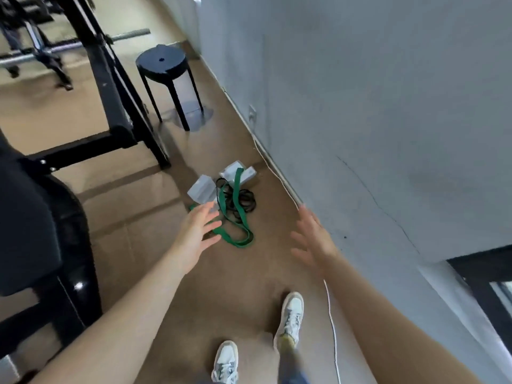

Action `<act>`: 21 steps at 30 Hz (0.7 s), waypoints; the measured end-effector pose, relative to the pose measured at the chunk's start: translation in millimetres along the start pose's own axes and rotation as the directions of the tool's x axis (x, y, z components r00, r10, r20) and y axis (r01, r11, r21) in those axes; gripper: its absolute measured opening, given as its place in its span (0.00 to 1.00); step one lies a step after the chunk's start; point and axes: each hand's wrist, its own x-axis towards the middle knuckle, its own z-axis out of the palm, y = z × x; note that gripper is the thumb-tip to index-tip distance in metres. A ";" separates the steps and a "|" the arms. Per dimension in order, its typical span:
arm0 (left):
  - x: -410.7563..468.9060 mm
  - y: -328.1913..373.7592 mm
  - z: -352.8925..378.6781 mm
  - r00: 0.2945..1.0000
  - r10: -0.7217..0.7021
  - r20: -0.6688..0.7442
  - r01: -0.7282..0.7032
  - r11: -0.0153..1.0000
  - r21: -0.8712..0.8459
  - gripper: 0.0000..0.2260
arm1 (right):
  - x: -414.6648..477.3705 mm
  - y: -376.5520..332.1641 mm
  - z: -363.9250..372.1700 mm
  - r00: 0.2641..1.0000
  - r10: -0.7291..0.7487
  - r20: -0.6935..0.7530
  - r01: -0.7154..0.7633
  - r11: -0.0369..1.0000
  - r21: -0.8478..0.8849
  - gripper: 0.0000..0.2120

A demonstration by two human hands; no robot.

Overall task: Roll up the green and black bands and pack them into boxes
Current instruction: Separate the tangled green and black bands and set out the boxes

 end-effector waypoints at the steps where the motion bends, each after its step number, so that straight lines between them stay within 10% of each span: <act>1: 15.9 -0.4 5.6 0.999 0.012 -0.040 -0.012 1.000 0.004 0.10 | 23.6 -6.8 -1.3 0.999 0.025 0.035 -0.025 1.000 0.017 0.32; 15: 308.2 -95.3 17.0 0.979 -0.001 -0.202 0.064 0.950 0.306 0.14 | 366.0 10.0 44.5 0.951 0.277 0.138 -0.246 0.947 -0.209 0.24; 21: 458.3 -147.5 -14.0 0.991 0.021 -0.135 0.060 0.821 0.568 0.20 | 524.5 42.4 85.0 0.976 0.174 0.133 -0.049 0.765 -0.642 0.37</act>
